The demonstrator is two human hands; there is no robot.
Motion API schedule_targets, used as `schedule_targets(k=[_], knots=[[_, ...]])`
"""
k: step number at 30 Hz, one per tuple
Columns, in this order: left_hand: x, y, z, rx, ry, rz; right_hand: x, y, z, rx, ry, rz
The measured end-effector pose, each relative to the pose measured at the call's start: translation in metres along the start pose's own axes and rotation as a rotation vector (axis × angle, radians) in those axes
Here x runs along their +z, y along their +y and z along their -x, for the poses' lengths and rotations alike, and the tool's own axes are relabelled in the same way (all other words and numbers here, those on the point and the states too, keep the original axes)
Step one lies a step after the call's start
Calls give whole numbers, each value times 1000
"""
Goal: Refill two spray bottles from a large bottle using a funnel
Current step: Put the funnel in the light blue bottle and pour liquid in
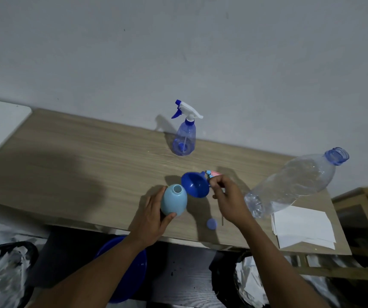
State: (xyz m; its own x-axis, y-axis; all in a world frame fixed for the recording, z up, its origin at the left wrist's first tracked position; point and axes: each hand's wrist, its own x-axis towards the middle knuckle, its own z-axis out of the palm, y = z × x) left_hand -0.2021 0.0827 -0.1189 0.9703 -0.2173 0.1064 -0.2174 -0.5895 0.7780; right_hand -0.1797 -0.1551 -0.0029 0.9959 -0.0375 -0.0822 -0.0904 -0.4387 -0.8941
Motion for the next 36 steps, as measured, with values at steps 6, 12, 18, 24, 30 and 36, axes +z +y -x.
schedule_targets(k=[6,12,18,24,30,36], knots=[[-3,16,0,-91,-36,97,-28,-32,10,309,-59,-755],[-9,23,-1,-126,-70,160,-23,-47,18,506,-242,-980],[-12,27,-2,-140,-90,160,-12,-51,19,531,-276,-917],[-13,33,-1,-139,-91,171,-6,-56,21,542,-242,-751],[-13,31,2,-156,-106,197,6,-58,20,512,-165,-647],[-32,43,13,-212,31,378,3,-62,22,449,-133,-508]])
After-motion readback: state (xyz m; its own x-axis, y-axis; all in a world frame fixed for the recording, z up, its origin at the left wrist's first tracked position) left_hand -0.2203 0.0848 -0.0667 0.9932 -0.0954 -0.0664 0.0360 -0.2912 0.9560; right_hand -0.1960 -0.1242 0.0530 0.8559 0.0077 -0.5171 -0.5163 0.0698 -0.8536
